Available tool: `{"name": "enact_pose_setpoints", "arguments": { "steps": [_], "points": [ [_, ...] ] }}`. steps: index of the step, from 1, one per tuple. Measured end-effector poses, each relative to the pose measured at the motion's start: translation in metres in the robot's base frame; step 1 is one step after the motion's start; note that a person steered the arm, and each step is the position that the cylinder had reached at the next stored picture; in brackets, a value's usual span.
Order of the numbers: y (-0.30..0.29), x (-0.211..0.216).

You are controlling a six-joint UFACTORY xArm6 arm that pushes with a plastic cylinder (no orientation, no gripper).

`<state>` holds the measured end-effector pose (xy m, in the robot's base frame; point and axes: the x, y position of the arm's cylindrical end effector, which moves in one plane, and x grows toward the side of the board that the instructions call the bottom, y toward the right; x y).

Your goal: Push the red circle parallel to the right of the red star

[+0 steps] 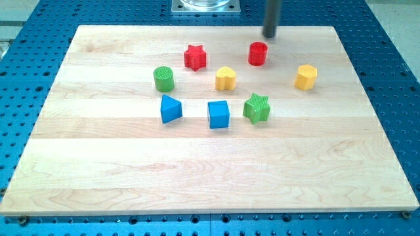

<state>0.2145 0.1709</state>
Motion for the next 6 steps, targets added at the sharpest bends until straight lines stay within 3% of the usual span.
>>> {"name": "enact_pose_setpoints", "arguments": {
  "steps": [1, 3, 6],
  "points": [
    [0.003, 0.008],
    [0.005, 0.071],
    [-0.052, 0.064]
  ]
}}
